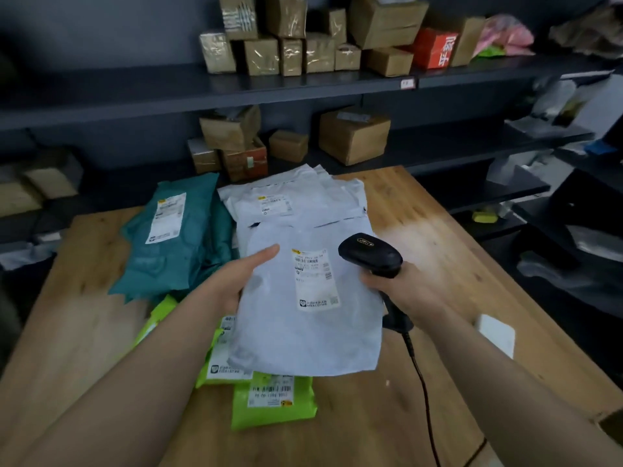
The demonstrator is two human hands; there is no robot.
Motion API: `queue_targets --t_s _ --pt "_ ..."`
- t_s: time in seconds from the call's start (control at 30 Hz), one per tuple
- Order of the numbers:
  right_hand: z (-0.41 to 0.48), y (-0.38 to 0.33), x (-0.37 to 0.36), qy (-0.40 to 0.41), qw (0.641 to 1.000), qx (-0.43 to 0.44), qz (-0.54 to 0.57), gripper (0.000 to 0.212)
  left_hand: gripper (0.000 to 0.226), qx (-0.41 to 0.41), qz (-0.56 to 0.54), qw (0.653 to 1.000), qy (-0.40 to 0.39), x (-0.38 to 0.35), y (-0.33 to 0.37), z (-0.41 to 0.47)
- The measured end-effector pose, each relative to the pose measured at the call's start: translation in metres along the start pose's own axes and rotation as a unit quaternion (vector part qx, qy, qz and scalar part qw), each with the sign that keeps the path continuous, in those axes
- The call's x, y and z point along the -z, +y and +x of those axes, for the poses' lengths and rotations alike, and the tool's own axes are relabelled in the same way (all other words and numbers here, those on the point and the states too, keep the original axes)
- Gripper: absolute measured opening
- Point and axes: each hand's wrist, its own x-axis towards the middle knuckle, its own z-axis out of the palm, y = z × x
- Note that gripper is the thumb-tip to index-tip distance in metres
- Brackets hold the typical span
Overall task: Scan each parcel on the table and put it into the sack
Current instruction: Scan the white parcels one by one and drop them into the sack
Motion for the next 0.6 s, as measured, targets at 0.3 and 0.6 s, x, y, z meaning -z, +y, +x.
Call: queue_targets --t_s 0.3,0.6 --pt "-0.042 -0.004 0.001 -0.07 0.994 0.017 -0.078 0.017 0.004 -0.092 -0.039 0.965 0.243 -0.021 -0.081 -0.02" --pt "-0.073 -0.021 -0.01 -0.128 0.987 0.004 -0.093 0.016 0.013 -0.13 -0.073 0.934 0.326 -0.025 -0.142 -0.02"
